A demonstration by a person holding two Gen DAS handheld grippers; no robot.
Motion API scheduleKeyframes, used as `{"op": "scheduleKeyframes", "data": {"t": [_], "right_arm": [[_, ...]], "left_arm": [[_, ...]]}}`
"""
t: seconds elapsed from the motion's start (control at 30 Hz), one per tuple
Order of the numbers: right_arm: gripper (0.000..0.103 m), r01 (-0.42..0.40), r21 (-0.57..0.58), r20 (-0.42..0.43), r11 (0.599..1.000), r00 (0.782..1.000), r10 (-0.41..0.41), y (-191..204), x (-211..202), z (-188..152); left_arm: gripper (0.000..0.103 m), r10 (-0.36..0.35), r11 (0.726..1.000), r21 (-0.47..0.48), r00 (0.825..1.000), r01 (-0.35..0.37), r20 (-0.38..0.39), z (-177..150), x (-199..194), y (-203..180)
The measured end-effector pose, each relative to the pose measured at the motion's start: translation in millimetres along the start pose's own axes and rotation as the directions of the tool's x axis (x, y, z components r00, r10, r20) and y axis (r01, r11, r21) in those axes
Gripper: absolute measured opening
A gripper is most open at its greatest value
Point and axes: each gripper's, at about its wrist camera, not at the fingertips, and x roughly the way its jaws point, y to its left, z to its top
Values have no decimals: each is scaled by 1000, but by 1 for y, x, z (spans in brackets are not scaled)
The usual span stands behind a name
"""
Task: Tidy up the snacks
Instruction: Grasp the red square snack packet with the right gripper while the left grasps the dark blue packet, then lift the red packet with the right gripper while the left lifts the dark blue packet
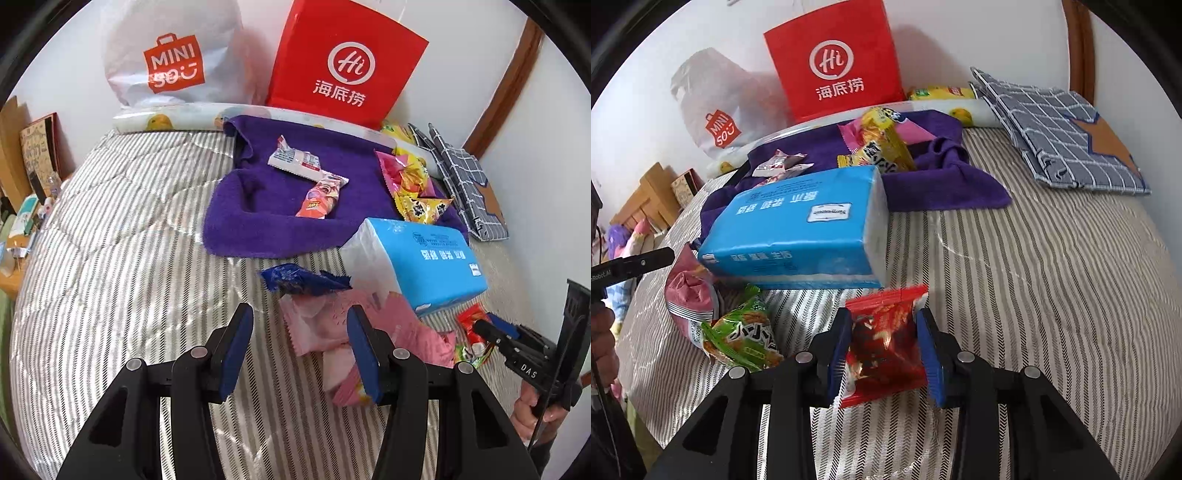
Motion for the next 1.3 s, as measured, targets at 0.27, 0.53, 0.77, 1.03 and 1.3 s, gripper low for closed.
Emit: {"op": "scheduleKeyframes", "data": {"t": [0.27,0.53,0.77,1.03,1.3], "right_arm": [[52,13,-68,-2,998,1000,-13,10,11,-5],[44,98,-107,15,989,995,-96,8,16,-9],[44,99,-39,45,994,994,-97,-12,3,-5],[44,125,4,54,992,991,-125,-20,-5,0],[44,144,24,39,989,989,-145,-21,-1,2]], "left_arm": [[53,19,1000,-1,1000,-19,16,16,9,-1],[53,52,999,8,999,-52,7,35,26,-3],[53,94,996,11,994,-94,-48,46,60,-1],[48,99,994,56,992,-95,-79,34,72,-1],[29,105,989,107,994,-101,-38,27,67,-5]]}}
